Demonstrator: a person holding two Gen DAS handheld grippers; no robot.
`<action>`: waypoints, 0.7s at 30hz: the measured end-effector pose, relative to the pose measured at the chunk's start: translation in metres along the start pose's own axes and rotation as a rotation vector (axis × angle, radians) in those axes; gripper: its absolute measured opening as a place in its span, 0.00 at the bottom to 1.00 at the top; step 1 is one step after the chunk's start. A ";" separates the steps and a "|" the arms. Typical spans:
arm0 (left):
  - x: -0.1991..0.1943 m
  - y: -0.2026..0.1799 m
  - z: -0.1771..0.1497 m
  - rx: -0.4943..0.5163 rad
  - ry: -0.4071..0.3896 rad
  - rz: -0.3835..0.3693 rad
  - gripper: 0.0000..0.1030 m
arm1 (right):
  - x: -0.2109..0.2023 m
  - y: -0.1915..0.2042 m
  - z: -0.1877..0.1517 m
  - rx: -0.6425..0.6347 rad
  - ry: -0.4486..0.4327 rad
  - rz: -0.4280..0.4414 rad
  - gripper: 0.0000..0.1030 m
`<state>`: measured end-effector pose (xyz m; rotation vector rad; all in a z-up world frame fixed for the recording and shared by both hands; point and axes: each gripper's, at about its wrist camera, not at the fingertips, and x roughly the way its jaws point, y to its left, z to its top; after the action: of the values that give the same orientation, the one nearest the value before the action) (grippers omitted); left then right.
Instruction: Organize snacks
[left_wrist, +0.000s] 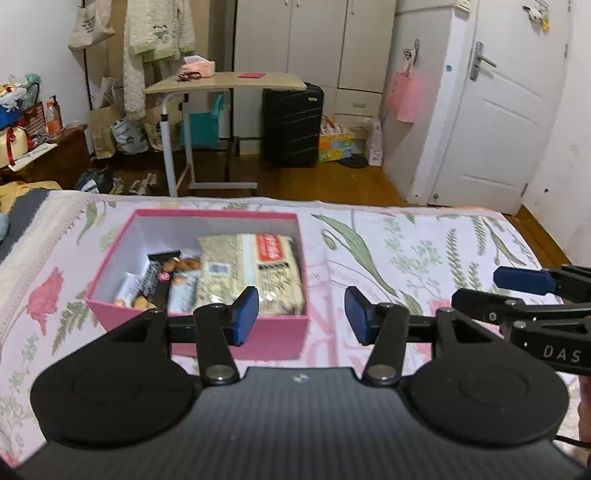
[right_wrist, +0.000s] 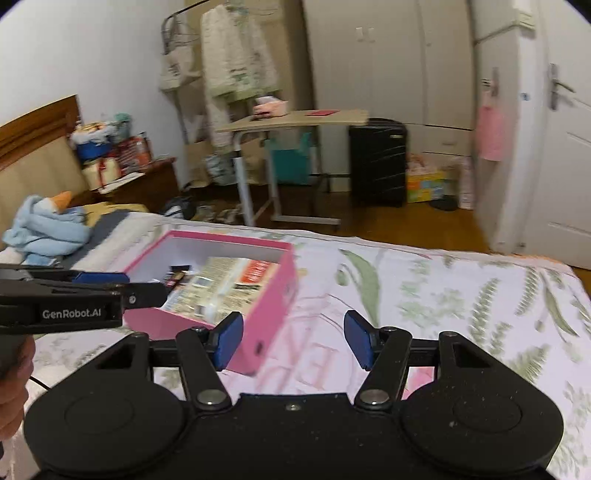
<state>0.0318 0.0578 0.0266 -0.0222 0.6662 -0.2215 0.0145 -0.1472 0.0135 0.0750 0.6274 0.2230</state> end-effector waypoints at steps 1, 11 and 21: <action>0.000 -0.004 -0.003 0.002 0.004 -0.005 0.54 | -0.003 -0.002 -0.004 0.009 0.001 -0.010 0.65; 0.004 -0.016 -0.021 0.007 0.005 0.015 0.87 | -0.012 -0.022 -0.032 0.083 0.037 -0.117 0.92; 0.010 -0.012 -0.037 -0.015 -0.005 0.088 0.96 | -0.021 -0.023 -0.040 0.074 0.025 -0.242 0.92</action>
<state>0.0150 0.0458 -0.0075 -0.0075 0.6621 -0.1324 -0.0212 -0.1739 -0.0099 0.0673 0.6637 -0.0334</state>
